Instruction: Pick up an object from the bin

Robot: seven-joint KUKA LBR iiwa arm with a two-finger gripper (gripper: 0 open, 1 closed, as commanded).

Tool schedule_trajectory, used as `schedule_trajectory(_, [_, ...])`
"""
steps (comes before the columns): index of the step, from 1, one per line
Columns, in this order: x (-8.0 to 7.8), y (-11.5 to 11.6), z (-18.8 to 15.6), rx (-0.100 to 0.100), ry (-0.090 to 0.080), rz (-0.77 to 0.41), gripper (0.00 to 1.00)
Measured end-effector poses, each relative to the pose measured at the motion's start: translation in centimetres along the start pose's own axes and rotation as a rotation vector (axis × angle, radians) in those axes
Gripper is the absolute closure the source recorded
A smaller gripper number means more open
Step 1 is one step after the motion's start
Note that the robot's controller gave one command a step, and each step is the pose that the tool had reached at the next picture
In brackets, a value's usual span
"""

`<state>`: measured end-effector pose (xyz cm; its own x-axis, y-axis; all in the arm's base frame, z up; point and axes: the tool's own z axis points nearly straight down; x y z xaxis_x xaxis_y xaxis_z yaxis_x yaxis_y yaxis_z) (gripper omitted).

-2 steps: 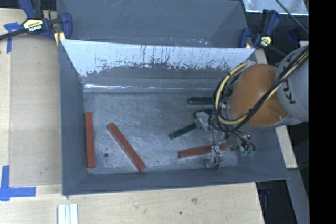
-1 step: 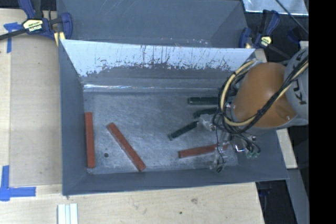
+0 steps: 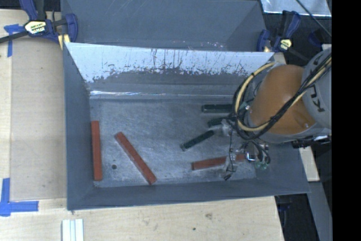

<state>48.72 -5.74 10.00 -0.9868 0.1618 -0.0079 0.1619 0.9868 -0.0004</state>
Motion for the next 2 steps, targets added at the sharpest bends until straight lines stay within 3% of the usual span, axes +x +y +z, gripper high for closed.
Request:
schedule_trajectory(1, [0.46, -0.23, 3.08, 0.000, 0.008, 0.072, 0.00])
schedule_trajectory(2, [0.38, -0.23, 3.06, 0.000, 0.006, 0.070, 0.00])
